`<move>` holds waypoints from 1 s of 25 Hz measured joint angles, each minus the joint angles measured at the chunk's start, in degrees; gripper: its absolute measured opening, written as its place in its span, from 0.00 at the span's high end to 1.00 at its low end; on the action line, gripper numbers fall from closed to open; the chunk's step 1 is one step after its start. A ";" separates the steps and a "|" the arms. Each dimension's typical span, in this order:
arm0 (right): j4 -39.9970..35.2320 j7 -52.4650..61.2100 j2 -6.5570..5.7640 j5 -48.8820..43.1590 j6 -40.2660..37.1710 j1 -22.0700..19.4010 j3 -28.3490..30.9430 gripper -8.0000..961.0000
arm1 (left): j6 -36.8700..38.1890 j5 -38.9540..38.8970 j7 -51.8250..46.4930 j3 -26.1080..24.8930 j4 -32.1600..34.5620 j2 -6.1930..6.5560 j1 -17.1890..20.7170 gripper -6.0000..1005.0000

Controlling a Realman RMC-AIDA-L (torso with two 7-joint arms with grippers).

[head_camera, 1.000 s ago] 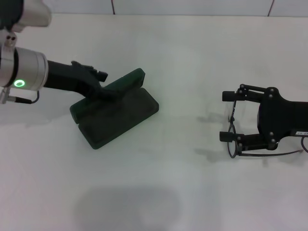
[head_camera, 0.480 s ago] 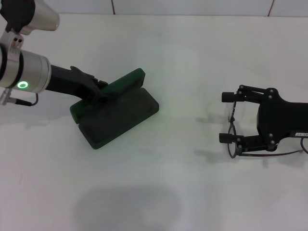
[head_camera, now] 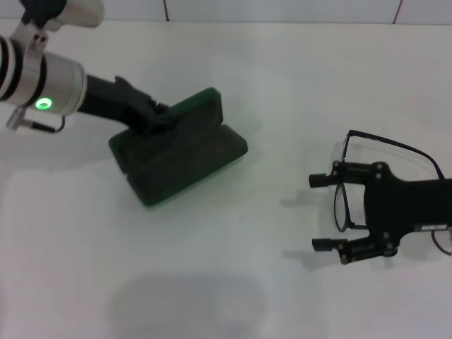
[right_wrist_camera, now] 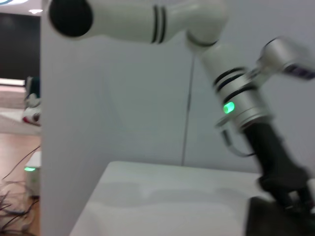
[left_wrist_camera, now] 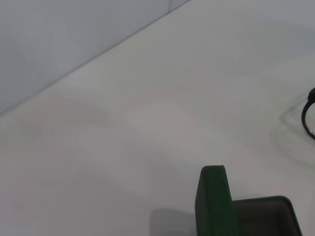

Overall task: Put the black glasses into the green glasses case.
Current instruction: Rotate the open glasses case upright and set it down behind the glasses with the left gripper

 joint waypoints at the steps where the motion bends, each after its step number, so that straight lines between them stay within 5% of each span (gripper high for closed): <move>1: -0.05 -0.01 0.22 -0.46 0.08 -0.02 0.00 0.13 | 0.00 0.00 0.00 0.00 0.00 0.00 0.00 0.79; 10: 0.10 -1.63 1.91 -1.34 0.79 -0.63 -0.03 0.13 | -7.36 -0.27 14.66 6.57 -3.15 -0.28 -6.85 0.80; 16: -0.74 -1.83 2.11 -1.80 0.90 -2.32 0.03 0.13 | -8.66 -1.66 20.65 8.68 -12.98 -0.55 -14.37 0.79; 25: -0.79 -1.85 2.02 -1.84 1.07 -2.46 0.01 0.13 | -12.70 -1.73 19.09 12.38 -15.94 -0.66 -15.41 0.77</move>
